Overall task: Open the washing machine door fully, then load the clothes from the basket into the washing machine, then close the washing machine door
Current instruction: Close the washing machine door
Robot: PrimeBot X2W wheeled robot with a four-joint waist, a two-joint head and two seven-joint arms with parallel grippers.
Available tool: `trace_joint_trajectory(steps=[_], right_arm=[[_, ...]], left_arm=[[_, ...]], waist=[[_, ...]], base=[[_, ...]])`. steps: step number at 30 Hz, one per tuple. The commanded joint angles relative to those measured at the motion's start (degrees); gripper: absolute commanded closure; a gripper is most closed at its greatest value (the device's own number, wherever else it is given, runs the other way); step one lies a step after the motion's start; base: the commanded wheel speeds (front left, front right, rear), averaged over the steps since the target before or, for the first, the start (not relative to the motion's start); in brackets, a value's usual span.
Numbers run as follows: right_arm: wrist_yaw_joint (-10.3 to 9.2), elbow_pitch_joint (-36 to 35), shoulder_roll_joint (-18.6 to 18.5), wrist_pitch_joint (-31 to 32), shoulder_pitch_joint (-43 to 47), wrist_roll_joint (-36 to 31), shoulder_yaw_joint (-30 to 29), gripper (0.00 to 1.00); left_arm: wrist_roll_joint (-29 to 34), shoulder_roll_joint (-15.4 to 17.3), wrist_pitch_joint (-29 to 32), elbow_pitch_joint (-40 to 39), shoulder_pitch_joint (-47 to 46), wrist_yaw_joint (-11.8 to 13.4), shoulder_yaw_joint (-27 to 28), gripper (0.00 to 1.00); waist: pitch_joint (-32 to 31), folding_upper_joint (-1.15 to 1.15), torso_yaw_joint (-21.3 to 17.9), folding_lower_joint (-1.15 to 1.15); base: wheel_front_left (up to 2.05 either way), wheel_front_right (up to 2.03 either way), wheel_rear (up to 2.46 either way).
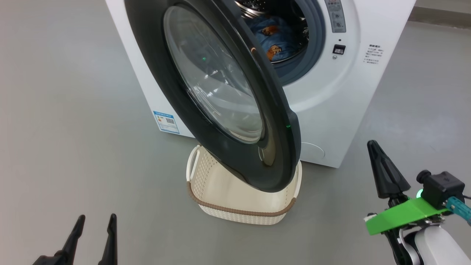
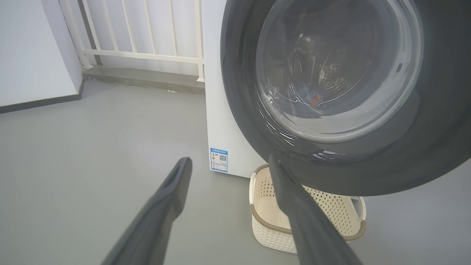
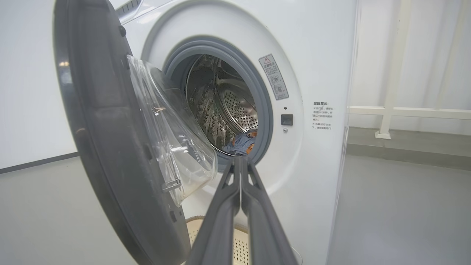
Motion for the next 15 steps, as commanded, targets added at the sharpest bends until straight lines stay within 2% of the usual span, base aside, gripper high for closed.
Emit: trace_joint_trajectory(steps=[1, 7, 15], right_arm=[[0.25, -1.26, -0.64, -0.46, -3.02, 0.22, 1.81, 1.00], [0.25, -4.19, -0.84, -0.46, -6.61, 0.40, 3.22, 1.00], [0.25, -12.75, -0.32, -0.46, -10.27, 0.71, 7.64, 1.00]], left_arm=[[0.37, 0.86, -0.52, -1.78, -0.59, -0.12, 1.97, 0.00], [1.00, 1.01, -0.52, -2.60, 0.08, -0.12, 1.86, 0.00], [1.24, 0.99, -0.52, -3.45, 0.52, -0.12, 1.83, 0.00]], waist=[[-0.51, 0.00, 0.59, 0.00], [-1.63, 0.00, 1.79, 0.00], [-2.33, 0.00, 3.10, 0.00]], base=[[0.00, 0.00, 0.00], [0.00, 0.00, 0.00], [0.00, 0.00, 0.00]])
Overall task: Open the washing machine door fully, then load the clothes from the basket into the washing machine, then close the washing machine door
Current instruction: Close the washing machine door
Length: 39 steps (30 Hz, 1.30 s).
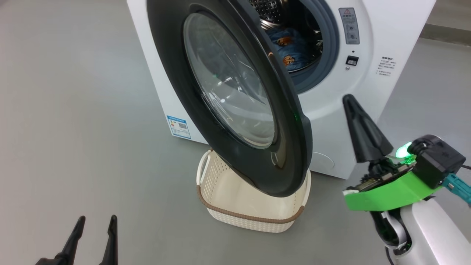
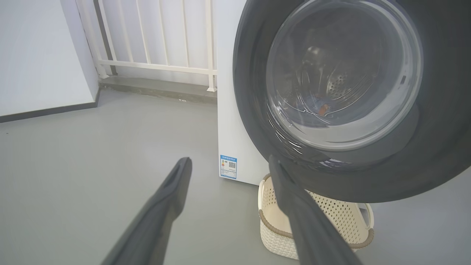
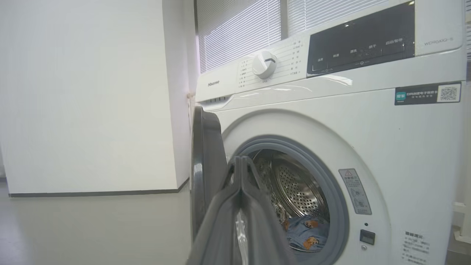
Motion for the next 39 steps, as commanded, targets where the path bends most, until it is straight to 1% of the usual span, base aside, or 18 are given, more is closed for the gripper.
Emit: trace_joint_trajectory(steps=[1, 3, 6, 9, 13, 19, 23, 27, 39], right_arm=[[0.25, -3.56, -0.02, -0.44, -2.33, 0.59, 2.72, 1.00], [0.25, -4.48, 0.12, -0.44, -2.46, 0.70, 3.64, 1.00], [0.25, -6.51, 0.55, -0.44, -2.54, 1.26, 7.07, 1.00], [0.25, -7.06, 0.82, -0.44, -2.20, 1.77, 10.84, 1.00], [0.25, -4.67, 0.86, -0.44, -1.02, 2.60, 15.50, 1.00], [0.25, 0.71, 0.99, -0.44, 0.84, 3.79, 19.35, 1.00], [0.25, 4.37, 1.05, -0.44, 1.59, 4.61, 19.67, 1.00], [0.25, 7.41, 1.58, -0.44, 1.29, 5.44, 18.52, 1.00], [0.25, 12.02, 3.16, -0.44, -1.55, 5.85, 15.64, 1.00]], left_arm=[[0.76, 1.03, -0.52, -2.00, -0.49, -0.12, 1.73, 0.00], [0.82, 1.00, -0.52, -2.11, -0.46, -0.12, 1.73, 0.00], [0.98, 0.87, -0.52, -2.39, -0.31, -0.12, 1.70, 0.00], [1.03, 0.73, -0.52, -2.74, -0.10, -0.12, 1.75, 0.00], [0.96, 0.56, -0.52, -2.99, 0.09, -0.12, 1.54, 0.00], [0.86, 0.36, -0.52, -3.14, 0.05, -0.12, 1.44, 0.00], [0.83, 0.22, -0.52, -3.22, 0.04, -0.12, 1.61, 0.00], [0.84, 0.11, -0.52, -3.32, -0.09, -0.12, 1.69, 0.00], [0.74, -0.20, -0.52, -3.43, -1.24, -0.12, 1.25, 0.00]], waist=[[-0.26, 0.00, 0.50, 0.00], [-0.31, 0.00, 0.62, 0.00], [-0.44, 0.00, 0.90, 0.00], [-0.52, 0.00, 1.06, 0.00], [-0.41, 0.00, 1.18, 0.00], [0.12, 0.00, 1.23, 0.00], [0.41, 0.00, 1.07, 0.00], [0.66, 0.00, 0.65, 0.00], [1.85, 0.00, 0.77, 0.00]], base=[[0.00, 0.00, 0.00], [0.00, 0.00, 0.00], [0.00, 0.00, 0.00], [0.00, 0.00, 0.00], [0.00, 0.00, 0.00], [0.00, 0.00, 0.00], [0.00, 0.00, 0.00], [0.00, 0.00, 0.00], [0.00, 0.00, 0.00]])
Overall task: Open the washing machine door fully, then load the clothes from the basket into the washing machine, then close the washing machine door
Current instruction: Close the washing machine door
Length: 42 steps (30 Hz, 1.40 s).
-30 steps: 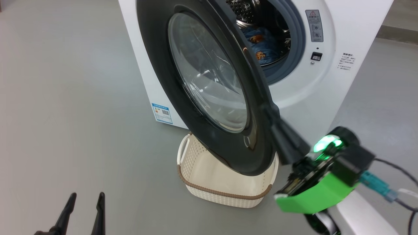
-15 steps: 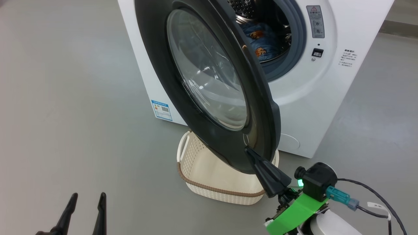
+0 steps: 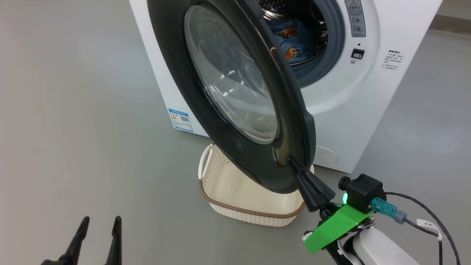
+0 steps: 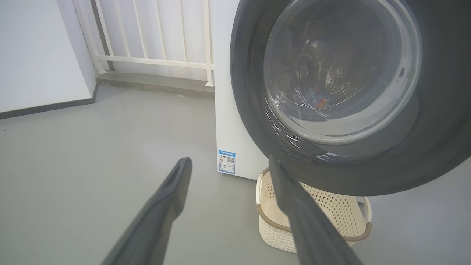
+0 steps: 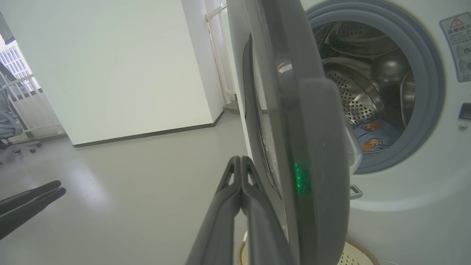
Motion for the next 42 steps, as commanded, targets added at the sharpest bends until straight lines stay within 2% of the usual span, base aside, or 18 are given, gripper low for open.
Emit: trace_joint_trajectory(steps=[1, 22, 42], right_arm=[[0.25, -0.73, 0.67, -0.29, -2.07, 0.49, 0.12, 1.00], [0.25, 1.75, 0.57, -0.29, -6.39, 0.09, -4.35, 1.00], [0.25, 4.21, -4.69, -0.29, -16.77, -1.92, -12.29, 1.00]], left_arm=[[0.25, 0.35, -0.52, -1.86, -2.18, -0.12, 1.68, 0.00], [0.14, -0.55, -0.52, -2.91, -3.53, -0.12, 1.33, 0.00], [-0.69, -2.75, -0.52, -5.92, -8.82, -0.12, -1.83, 0.00]], waist=[[0.19, 0.00, 0.18, 0.00], [3.01, 0.00, 0.65, 0.00], [11.36, 0.00, 2.42, 0.00]], base=[[0.00, 0.00, 0.00], [0.00, 0.00, 0.00], [0.00, 0.00, 0.00]])
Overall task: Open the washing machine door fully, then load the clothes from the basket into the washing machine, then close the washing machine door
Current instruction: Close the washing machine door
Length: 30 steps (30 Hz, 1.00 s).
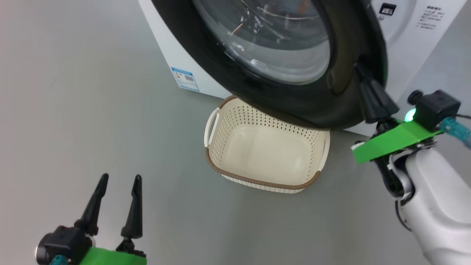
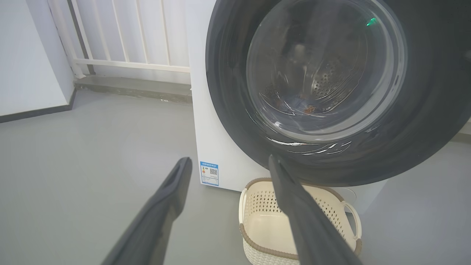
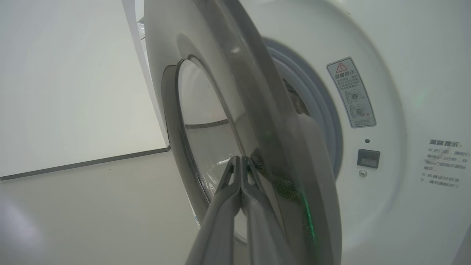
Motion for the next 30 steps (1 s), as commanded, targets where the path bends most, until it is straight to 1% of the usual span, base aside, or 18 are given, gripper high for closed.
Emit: trace_joint_trajectory(steps=[1, 9, 22, 30], right_arm=[[-0.02, -0.64, -0.82, -0.29, -2.30, -0.39, -0.73, 1.00], [-0.02, 1.08, -2.73, -0.29, -5.64, -0.36, -2.98, 1.00], [-0.02, 3.48, -5.51, -0.29, -13.70, -1.15, -6.92, 1.00], [-0.02, 4.18, -5.96, -0.29, -18.48, -2.33, -9.90, 1.00]], left_arm=[[-0.58, 0.47, -0.38, -2.07, -2.20, 0.03, 1.39, 0.00], [-0.99, -0.11, -0.38, -2.78, -3.83, 0.03, -0.07, 0.00], [-2.23, -1.05, -0.38, -3.61, -8.13, 0.03, -3.43, 0.00], [-2.85, -1.28, -0.38, -3.96, -9.93, 0.03, -4.79, 0.00]], waist=[[1.78, 0.00, 1.02, -0.01], [4.44, 0.00, 2.40, -0.01], [10.38, 0.00, 5.21, -0.01], [13.08, 0.00, 6.41, -0.01]], base=[[0.00, 0.00, 0.00], [0.00, 0.00, 0.00], [0.00, 0.00, 0.00], [0.00, 0.00, 0.00]])
